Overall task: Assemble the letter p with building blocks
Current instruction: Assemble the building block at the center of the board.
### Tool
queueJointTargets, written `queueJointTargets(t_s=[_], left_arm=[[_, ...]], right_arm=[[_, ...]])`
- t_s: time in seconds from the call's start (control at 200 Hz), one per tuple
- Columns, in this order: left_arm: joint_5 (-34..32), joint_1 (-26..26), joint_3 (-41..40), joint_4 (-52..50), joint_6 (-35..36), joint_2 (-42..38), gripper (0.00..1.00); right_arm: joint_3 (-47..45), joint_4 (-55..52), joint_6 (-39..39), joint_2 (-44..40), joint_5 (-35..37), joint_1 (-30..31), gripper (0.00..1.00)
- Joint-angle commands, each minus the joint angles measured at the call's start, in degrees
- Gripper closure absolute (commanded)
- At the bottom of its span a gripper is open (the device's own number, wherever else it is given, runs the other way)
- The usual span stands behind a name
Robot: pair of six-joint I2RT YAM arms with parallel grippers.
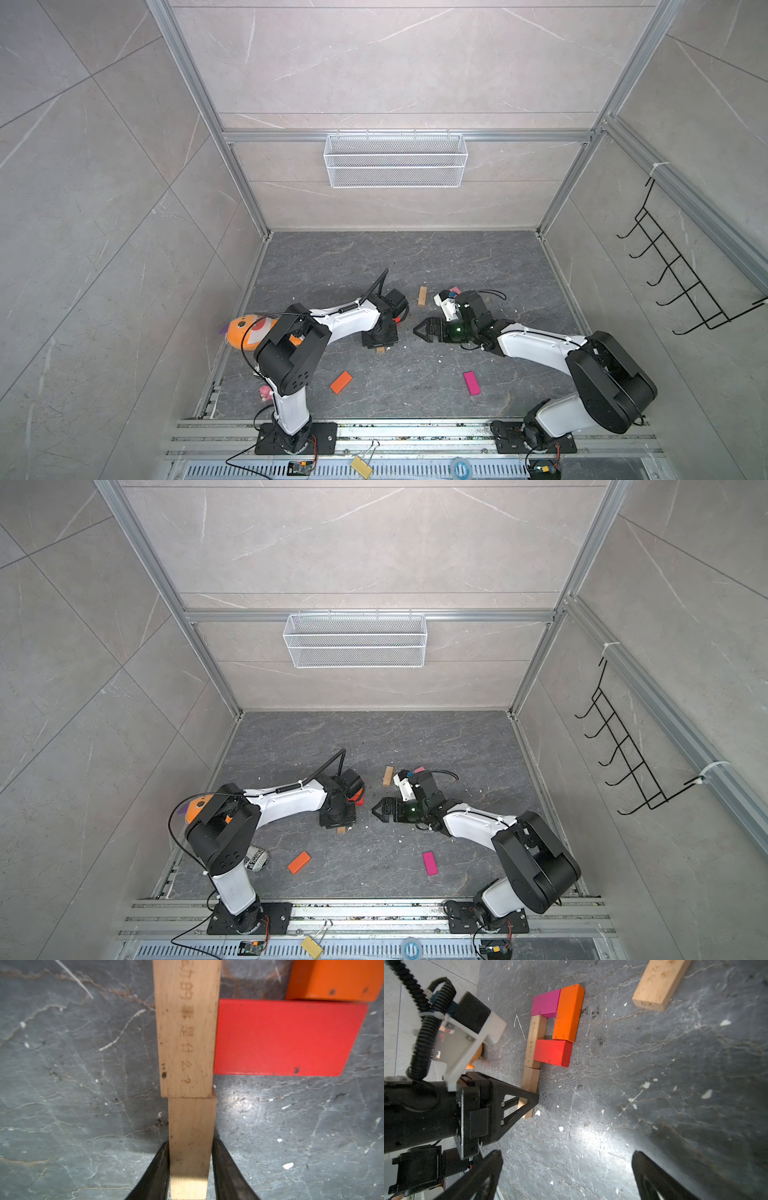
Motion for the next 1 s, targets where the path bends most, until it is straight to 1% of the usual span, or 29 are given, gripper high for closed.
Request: queueJointTargets(t_s=[0.0,0.394,0.539,0.993], left_arm=[[-0.6,0.1,0.4,-1.2,-0.2,1.6,0.63],[-0.4,0.1,-1.9,-0.4,-3.0,0.3,0.64],[0.9,0.1,-3.4,1.7,-3.5,-1.3,0.63],[-0.6,0.6,-2.6,0.1,-3.7,-0.8,0.62]], right_arm=[[1.6,-1.1,-0.5,0.4,0.0,-0.3,0.0],[1.8,-1.0,-0.4,0.9,-0.3,-0.2,0.0],[1.9,-0.3,-0.2,1.9,-0.9,-0.1,0.0],[1.9,-0.2,-0.4,2.1,-1.1,0.0,0.0]])
